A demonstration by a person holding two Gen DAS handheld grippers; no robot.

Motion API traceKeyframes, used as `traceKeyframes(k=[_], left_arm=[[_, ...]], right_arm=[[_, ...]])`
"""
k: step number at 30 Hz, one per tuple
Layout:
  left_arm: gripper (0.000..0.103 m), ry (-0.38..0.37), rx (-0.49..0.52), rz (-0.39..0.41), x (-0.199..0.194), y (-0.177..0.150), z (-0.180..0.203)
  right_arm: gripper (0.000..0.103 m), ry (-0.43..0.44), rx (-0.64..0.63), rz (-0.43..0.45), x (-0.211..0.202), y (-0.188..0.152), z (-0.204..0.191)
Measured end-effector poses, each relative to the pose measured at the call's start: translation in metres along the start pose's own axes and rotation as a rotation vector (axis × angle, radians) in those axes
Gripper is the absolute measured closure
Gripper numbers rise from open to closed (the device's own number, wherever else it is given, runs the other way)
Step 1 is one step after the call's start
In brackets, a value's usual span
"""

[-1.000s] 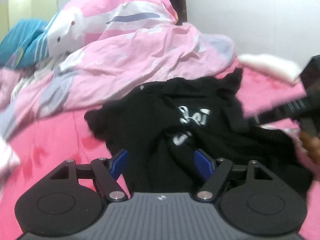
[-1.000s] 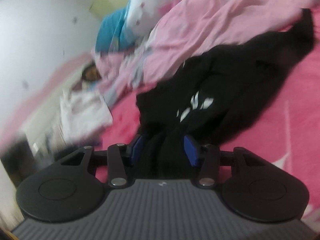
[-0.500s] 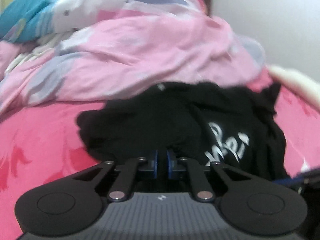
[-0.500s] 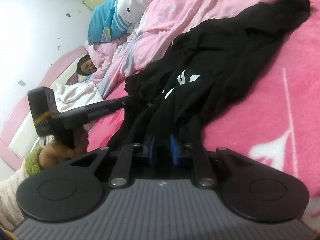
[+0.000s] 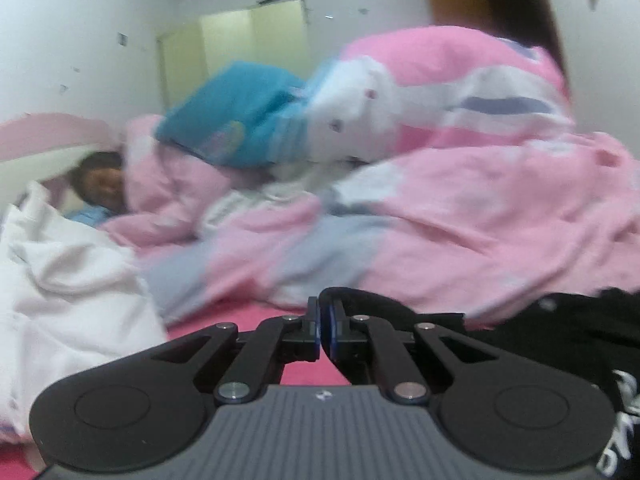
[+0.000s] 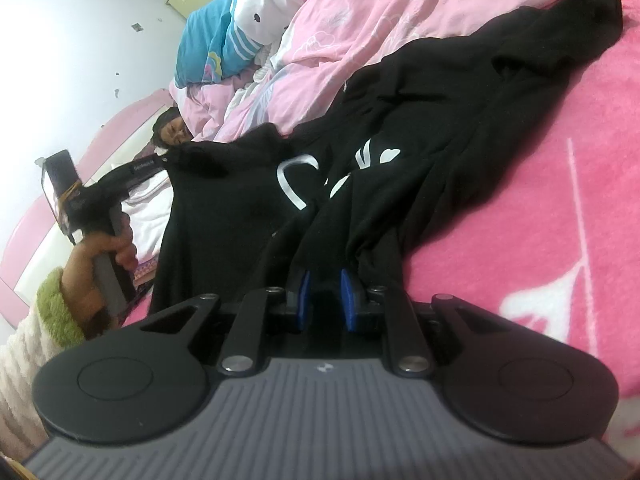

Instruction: Fold clothes

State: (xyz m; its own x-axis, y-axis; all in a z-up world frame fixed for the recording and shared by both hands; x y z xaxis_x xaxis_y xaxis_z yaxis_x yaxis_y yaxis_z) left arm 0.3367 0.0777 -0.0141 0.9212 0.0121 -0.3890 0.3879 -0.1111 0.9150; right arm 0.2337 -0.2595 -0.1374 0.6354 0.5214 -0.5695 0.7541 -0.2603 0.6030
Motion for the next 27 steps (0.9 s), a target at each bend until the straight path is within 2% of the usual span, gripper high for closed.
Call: traceKeyframes(k=[9,14,16,17,19,20,21,25,27], left_arm=[[0.098,0.149,0.022,-0.063,0.049,-0.015,-0.028],[0.097,0.108,0.002,-0.139,0.050,-0.028,-0.028],[0.092,0.088,-0.008,-0.171,0.049,-0.033,-0.028],[0.087,0.078,-0.013,-0.187,0.049,-0.035,-0.028],[0.067,0.058,-0.022,-0.219,0.048,-0.040,-0.028],[0.048,0.047,-0.027,-0.235,0.048,-0.043,-0.028],[0.038,0.037,-0.032,-0.251,0.048,-0.045,-0.028],[0.028,-0.003,-0.051,-0.314,0.046,-0.055,-0.028],[0.024,-0.026,-0.073,-0.337,0.032,-0.055,-0.029]], right_arm=[[0.088,0.006,0.007,-0.004,-0.001,0.000,0.001],[0.088,0.009,0.012,-0.006,-0.001,0.000,0.001],[0.088,0.010,0.014,-0.007,-0.001,0.000,0.001],[0.088,0.010,0.015,-0.008,-0.001,0.000,0.001],[0.088,0.011,0.017,-0.009,-0.001,0.000,0.001],[0.088,0.011,0.018,-0.009,-0.001,0.000,0.001],[0.088,0.011,0.018,-0.010,-0.001,0.000,0.001],[0.088,0.013,0.024,-0.012,-0.001,0.001,0.002],[0.088,0.020,0.033,-0.015,-0.002,0.001,0.003]])
Point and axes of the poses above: each gripper's, at about its wrist camera, not at the fingertips, and x roughly the way its jaws point, z to its right, y to its top, the point moved 5 cm from there along x, roughly the way its jaws point, and after that the axes turned 13 degrees about -y, right-handed, at the moved point
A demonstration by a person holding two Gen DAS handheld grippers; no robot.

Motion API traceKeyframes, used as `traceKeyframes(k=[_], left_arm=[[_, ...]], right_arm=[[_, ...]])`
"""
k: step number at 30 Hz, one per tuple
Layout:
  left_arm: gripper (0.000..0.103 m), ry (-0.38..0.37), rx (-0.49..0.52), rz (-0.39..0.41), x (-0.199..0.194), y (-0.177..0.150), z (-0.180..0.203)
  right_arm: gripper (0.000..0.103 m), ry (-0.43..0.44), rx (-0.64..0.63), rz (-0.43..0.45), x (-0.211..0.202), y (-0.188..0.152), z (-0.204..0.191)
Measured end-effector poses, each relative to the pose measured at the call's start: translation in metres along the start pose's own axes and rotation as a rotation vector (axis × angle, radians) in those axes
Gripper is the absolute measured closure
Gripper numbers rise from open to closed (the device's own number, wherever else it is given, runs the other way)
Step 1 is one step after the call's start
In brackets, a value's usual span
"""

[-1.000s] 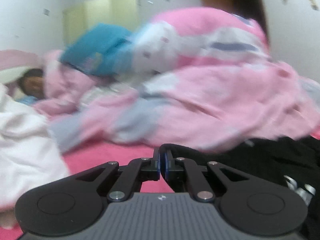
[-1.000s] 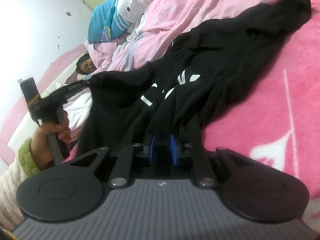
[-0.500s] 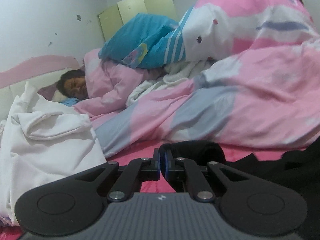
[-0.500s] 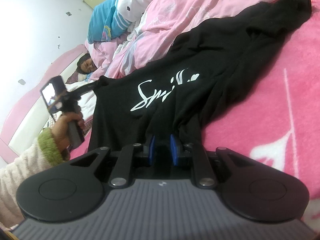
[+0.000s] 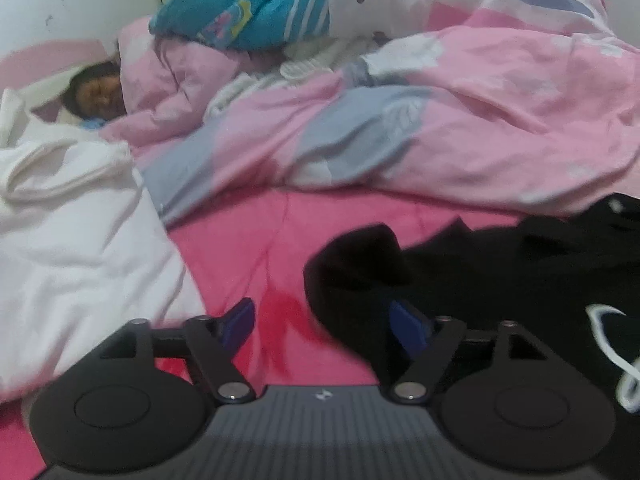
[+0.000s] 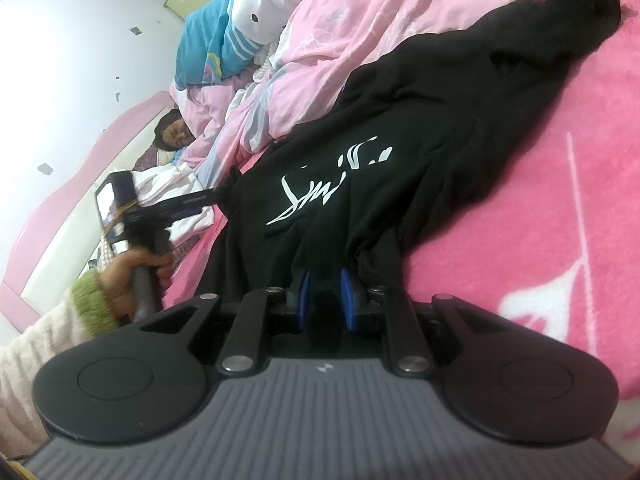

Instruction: Fold clothes

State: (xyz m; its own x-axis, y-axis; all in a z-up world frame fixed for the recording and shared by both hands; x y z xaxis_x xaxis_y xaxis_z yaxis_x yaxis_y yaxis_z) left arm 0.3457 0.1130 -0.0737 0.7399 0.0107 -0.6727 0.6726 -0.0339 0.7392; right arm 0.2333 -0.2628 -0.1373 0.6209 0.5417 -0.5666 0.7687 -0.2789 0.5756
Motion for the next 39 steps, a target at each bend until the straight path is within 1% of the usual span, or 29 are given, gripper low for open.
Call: traceKeyframes(k=[7,13,14,15,18,21,23,24,26,29,33,36,39], left_arm=[[0.020,-0.123,-0.017,-0.035,-0.073,-0.033,0.007],[0.020,-0.287,-0.053,-0.065,-0.137,-0.076,0.021],[0.020,-0.315,-0.061,-0.067,-0.146,-0.083,0.023],[0.019,-0.344,-0.069,-0.069,-0.156,-0.091,0.025],[0.019,-0.430,-0.094,-0.076,-0.186,-0.112,0.031],[0.019,-0.524,-0.057,-0.088,-0.201,-0.130,0.046],[0.019,-0.584,-0.029,-0.094,-0.206,-0.139,0.059],[0.019,-0.613,-0.015,-0.098,-0.207,-0.144,0.066],[0.019,-0.657,0.013,-0.110,-0.207,-0.152,0.078],[0.019,-0.691,0.076,-0.143,-0.204,-0.169,0.097],[0.020,-0.684,0.157,-0.164,-0.198,-0.184,0.114],[0.020,-0.670,0.204,-0.165,-0.196,-0.191,0.121],[0.024,-0.642,0.247,-0.157,-0.196,-0.194,0.124]], right_arm=[[0.088,0.026,0.033,-0.010,-0.004,0.001,0.003],[0.084,0.048,0.062,-0.019,-0.007,0.001,0.006],[0.081,0.058,0.076,-0.018,-0.011,0.001,0.007],[0.076,0.069,0.089,-0.016,-0.016,0.000,0.008],[0.069,0.088,0.158,0.011,-0.038,-0.003,0.011],[0.068,0.086,0.247,0.061,-0.065,-0.009,0.017],[0.067,0.078,0.294,0.084,-0.086,-0.020,0.019],[0.065,0.069,0.316,0.092,-0.096,-0.028,0.020],[0.064,0.024,0.329,0.103,-0.115,-0.043,0.020],[0.063,-0.062,0.313,0.089,-0.130,-0.069,0.013],[0.063,-0.147,0.243,0.053,-0.124,-0.094,-0.004],[0.065,-0.217,0.192,0.065,-0.113,-0.100,-0.012],[0.064,-0.235,0.194,0.101,-0.113,-0.094,-0.012]])
Point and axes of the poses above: each gripper's, at about its wrist camera, not at the fingertips, and x roughly the way its jaws point, z to its right, y to its top, the point moved 5 cm from there along x, roughly the way its jaws point, and after that the axes turned 13 degrees about -y, right-handed, at the moved point
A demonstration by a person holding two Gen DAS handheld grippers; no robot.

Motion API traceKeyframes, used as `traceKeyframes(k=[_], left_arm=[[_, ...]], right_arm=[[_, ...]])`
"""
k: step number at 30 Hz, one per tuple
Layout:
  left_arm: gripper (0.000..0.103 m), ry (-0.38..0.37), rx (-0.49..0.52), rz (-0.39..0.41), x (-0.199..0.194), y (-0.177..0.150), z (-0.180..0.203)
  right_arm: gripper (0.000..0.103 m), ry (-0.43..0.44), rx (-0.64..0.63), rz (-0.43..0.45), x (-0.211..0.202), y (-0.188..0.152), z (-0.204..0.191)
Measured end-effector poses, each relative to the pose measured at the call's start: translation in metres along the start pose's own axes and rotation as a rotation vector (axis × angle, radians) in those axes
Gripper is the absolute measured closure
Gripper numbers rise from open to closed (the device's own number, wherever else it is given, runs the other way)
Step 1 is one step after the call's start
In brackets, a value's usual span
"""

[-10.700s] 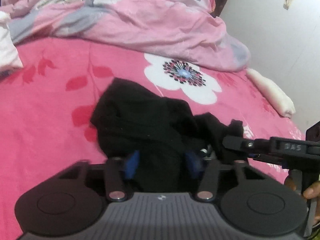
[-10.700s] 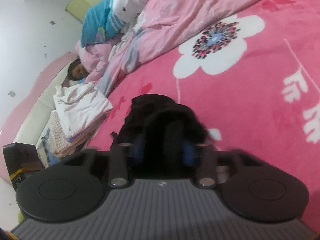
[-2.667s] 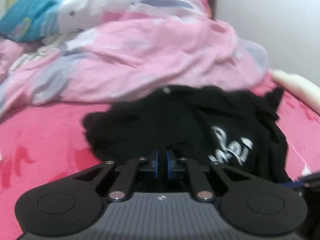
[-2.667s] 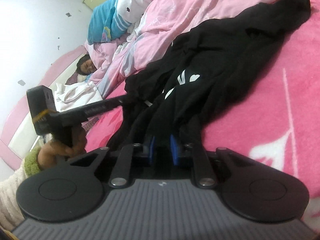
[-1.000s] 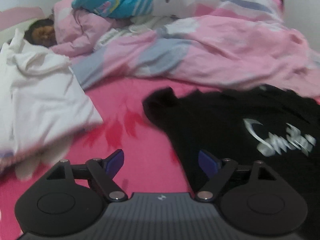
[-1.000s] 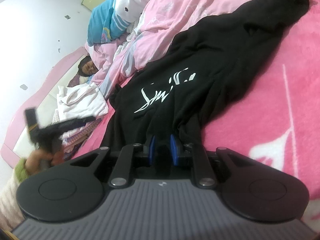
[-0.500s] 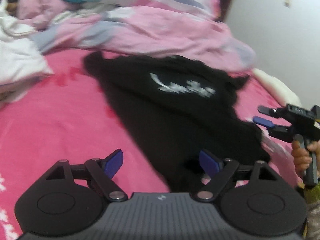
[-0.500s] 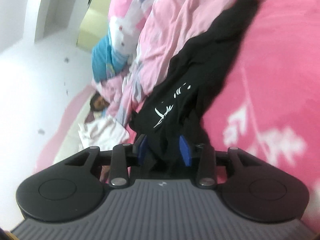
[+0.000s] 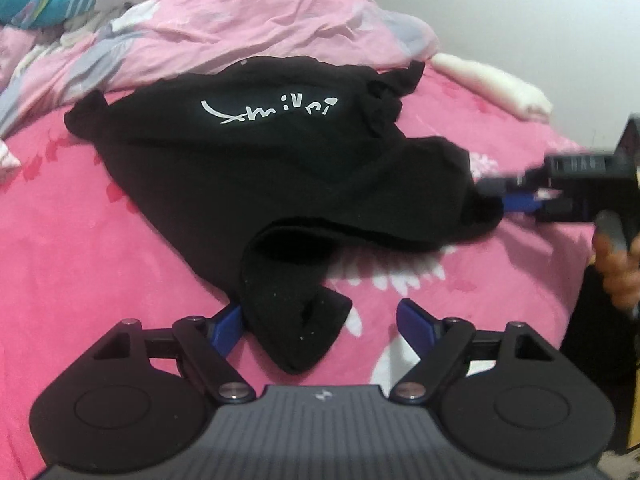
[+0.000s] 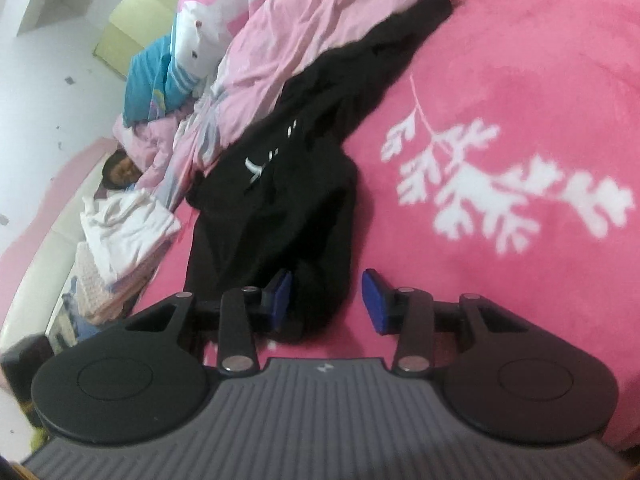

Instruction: Fold clothes

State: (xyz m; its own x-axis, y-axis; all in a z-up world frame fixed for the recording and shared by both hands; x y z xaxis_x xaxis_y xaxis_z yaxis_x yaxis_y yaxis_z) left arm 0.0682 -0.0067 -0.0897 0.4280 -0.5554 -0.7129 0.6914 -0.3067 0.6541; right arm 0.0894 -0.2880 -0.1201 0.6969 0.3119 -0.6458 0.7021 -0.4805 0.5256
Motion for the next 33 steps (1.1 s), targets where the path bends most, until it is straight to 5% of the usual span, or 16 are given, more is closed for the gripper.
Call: traceKeyframes(k=[10,15,25,33], left_arm=[[0.029,0.019,0.028,0.008,0.005,-0.004,-0.003],[0.032,0.026,0.027,0.011,0.005,-0.003,-0.003],[0.036,0.028,0.021,0.008,0.002,-0.004,-0.004],[0.037,0.029,0.005,0.016,-0.001,-0.007,-0.006]], right_arm=[[0.068,-0.016,-0.052,-0.006,0.005,-0.010,-0.010],[0.096,-0.027,-0.064,0.006,0.002,-0.017,-0.011],[0.098,-0.093,-0.032,0.186,-0.050,0.004,0.004],[0.098,-0.206,0.037,0.174,-0.043,0.002,0.041]])
Point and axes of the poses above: each gripper's, at about its wrist camera, not at the fingertips, and x roughly the way its jaws point, z to its right, y to its top, the point moved 5 cm from there along x, roughly the way its jaws point, and after that the axes turned 13 degrees about -y, right-handed, at the moved point
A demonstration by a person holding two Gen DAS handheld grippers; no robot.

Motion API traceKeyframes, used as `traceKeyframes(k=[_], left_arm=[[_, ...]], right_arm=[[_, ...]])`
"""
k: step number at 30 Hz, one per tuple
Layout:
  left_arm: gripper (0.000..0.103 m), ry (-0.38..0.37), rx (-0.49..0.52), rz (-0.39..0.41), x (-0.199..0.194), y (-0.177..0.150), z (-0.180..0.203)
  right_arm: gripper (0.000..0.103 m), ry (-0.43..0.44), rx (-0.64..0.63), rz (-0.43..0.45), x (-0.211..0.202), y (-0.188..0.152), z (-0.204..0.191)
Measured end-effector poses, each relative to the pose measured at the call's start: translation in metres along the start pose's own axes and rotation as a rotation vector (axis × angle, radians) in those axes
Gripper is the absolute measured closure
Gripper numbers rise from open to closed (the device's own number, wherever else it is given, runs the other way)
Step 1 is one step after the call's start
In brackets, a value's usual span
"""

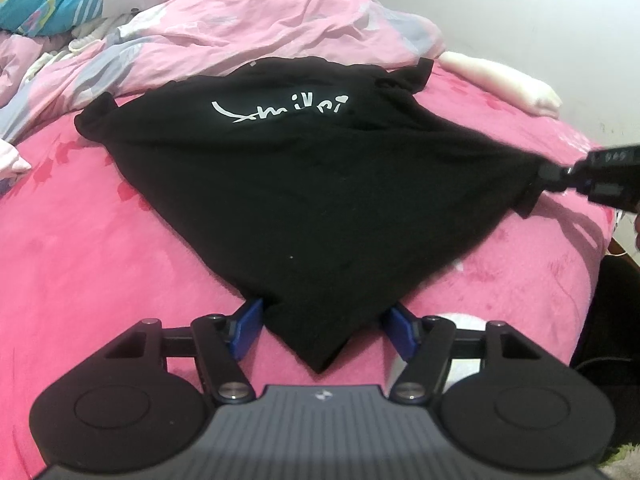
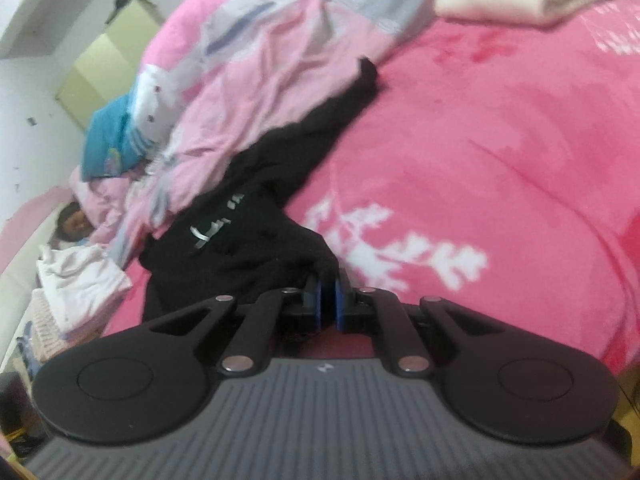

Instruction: Fold clothes

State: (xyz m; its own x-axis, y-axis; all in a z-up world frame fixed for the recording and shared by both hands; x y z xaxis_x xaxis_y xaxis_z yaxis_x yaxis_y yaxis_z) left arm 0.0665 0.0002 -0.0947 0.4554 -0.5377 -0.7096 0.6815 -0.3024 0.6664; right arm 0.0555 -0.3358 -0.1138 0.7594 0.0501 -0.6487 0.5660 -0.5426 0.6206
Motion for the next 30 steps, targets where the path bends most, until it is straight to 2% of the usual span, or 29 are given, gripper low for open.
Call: traceKeyframes(k=[5,7,9,12,15,17,19,21,26,30], left_arm=[[0.037,-0.004,-0.009,0.000,-0.003,-0.002,-0.001],[0.037,-0.010,-0.014,0.000,-0.005,-0.002,-0.001],[0.033,-0.021,-0.021,-0.002,-0.009,-0.004,-0.001],[0.029,-0.047,-0.047,-0.004,-0.015,-0.007,-0.002],[0.027,-0.071,-0.080,0.002,-0.023,-0.010,-0.005],[0.027,-0.080,-0.102,0.006,-0.030,-0.012,-0.008],[0.027,-0.084,-0.121,0.012,-0.036,-0.015,-0.010],[0.027,-0.080,-0.134,0.020,-0.042,-0.019,-0.013],[0.029,-0.092,-0.166,0.046,-0.050,-0.027,-0.020],[0.034,-0.118,-0.195,0.081,-0.053,-0.029,-0.026]], right_arm=[[0.094,-0.029,0.013,-0.010,0.004,-0.006,0.005],[0.090,-0.056,0.004,0.005,-0.002,-0.003,0.006],[0.081,-0.084,-0.005,0.031,-0.011,0.001,0.008],[0.079,-0.117,-0.022,0.076,-0.026,0.006,0.010],[0.077,-0.083,-0.075,0.118,-0.041,0.006,0.001],[0.075,-0.019,-0.113,0.109,-0.045,0.001,-0.014],[0.072,0.066,-0.152,0.075,-0.047,-0.008,-0.032],[0.070,0.174,-0.186,0.001,-0.043,-0.021,-0.055],[0.065,0.390,-0.129,-0.250,-0.017,-0.063,-0.101],[0.065,0.448,-0.013,-0.412,0.010,-0.088,-0.120]])
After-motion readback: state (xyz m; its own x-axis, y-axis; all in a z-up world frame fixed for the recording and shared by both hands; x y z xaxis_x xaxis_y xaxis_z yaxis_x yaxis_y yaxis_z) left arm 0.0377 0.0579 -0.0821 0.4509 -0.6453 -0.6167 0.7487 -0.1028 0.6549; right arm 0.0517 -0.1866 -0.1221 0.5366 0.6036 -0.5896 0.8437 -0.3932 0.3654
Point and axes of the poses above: each gripper's, at about its wrist camera, not at the fingertips, and x roughly the way its jaws point, z to its right, y to its top, the point moved 5 cm from there along x, roughly the way its jaws point, and after that the axes turned 13 degrees about -y, right-handed, at the moved point
